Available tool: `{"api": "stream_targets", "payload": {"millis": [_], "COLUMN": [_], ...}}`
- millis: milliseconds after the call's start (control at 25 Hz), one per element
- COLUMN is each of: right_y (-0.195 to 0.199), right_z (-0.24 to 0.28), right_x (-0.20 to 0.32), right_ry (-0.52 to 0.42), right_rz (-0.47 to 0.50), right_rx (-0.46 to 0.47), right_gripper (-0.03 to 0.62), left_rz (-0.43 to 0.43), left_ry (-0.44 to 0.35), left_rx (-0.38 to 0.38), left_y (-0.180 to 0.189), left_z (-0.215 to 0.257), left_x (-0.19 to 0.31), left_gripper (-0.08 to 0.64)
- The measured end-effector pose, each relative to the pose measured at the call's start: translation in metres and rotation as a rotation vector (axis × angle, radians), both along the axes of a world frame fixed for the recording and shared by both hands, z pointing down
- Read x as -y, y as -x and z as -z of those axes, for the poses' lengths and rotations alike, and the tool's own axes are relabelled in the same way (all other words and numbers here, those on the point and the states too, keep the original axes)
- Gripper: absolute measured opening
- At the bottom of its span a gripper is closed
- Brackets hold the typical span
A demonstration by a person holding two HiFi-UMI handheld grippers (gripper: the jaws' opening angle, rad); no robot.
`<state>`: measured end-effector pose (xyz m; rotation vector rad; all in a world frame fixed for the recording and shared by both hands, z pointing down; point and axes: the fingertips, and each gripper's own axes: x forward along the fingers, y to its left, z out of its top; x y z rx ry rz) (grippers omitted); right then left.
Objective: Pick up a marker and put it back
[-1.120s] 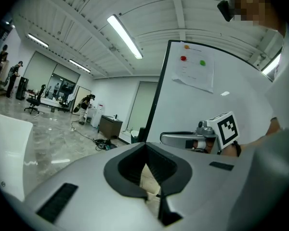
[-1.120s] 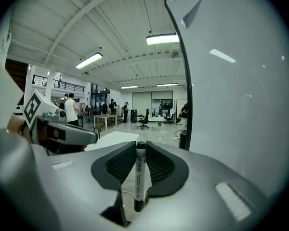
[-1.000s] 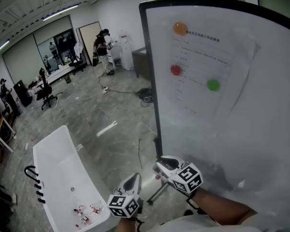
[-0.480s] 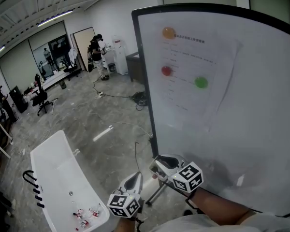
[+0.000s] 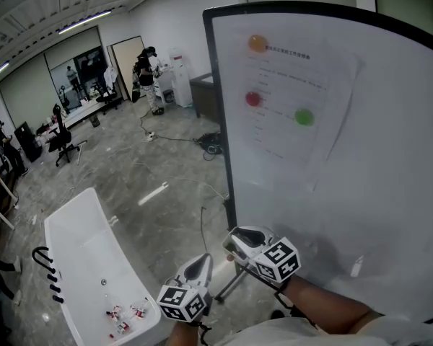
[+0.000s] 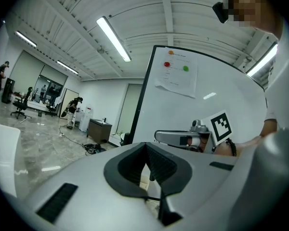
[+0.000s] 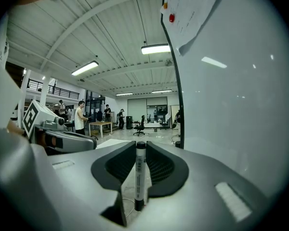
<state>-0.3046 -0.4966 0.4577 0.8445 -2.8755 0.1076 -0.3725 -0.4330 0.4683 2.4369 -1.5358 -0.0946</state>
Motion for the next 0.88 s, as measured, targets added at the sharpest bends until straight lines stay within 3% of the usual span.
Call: {"api": "stream_targets", "payload": {"millis": [360,560,880], "right_y": [0.014,0.025,0.029], "right_z": [-0.036,-0.063,-0.134], "right_x": [0.017,0.025,0.051], "right_ry": [0.01,-0.005,0.061], "right_rz": [0.019,0.036,0.055], "right_rx": [-0.084,-0.174,-0.36], "right_gripper": [0.066,0.066,0.067], "left_rz": [0.043,0.074,0.13], "left_ry": [0.022,0.031,0.039], "left_rx": [-0.008,-0.015,-0.024], "left_y": [0.014,0.021,0.03], "left_z": [-0.012,-0.018,-0.024], "left_x": [-0.004,-0.005,-0.003], "left_gripper": [0.002,0.002,0.002]}}
